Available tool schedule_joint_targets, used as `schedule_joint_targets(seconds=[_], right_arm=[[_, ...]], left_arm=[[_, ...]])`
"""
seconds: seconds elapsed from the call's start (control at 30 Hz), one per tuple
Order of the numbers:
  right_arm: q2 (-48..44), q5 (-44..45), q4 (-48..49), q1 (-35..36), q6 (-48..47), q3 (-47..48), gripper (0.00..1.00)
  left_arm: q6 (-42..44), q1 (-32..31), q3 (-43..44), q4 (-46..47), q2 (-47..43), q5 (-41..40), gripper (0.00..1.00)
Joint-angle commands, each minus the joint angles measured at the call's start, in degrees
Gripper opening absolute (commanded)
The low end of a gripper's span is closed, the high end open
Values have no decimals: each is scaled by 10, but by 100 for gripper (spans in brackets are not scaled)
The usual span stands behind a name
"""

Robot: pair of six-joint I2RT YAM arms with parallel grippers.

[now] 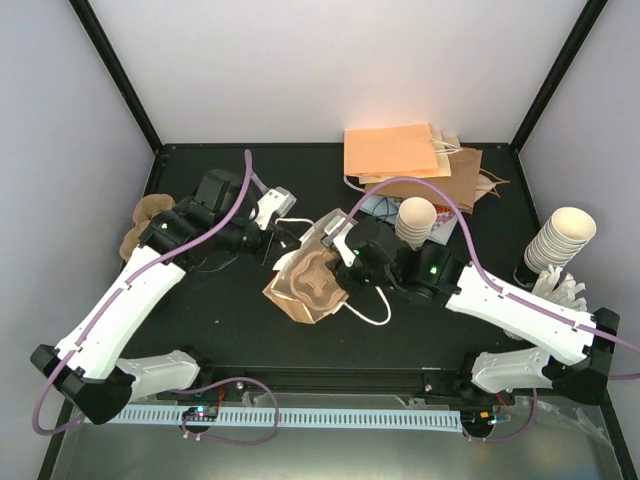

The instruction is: Pack the takeout coffee

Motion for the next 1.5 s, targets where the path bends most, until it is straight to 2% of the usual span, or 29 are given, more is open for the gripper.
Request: schedule_joint_targets(seconds=[0.0,0.3,0.8,1.27,1.47], right_arm=[[-4,40,48,22,22,-27,32],[4,44,82,47,63,-83,32],[20,73,129,67,74,-140,31],[63,100,177,75,89,-173,28],[68,118,230,76,87,-187,29]], left_arm=[[-28,-4,-1,51,-4,29,2],[-36,-17,-10,73,-6,20,1],[-70,-32,-49,124,-22,35,1],[-28,-76,-16,85,-27,-19,1],[-35,-84,-18,99,-30,-2,1]])
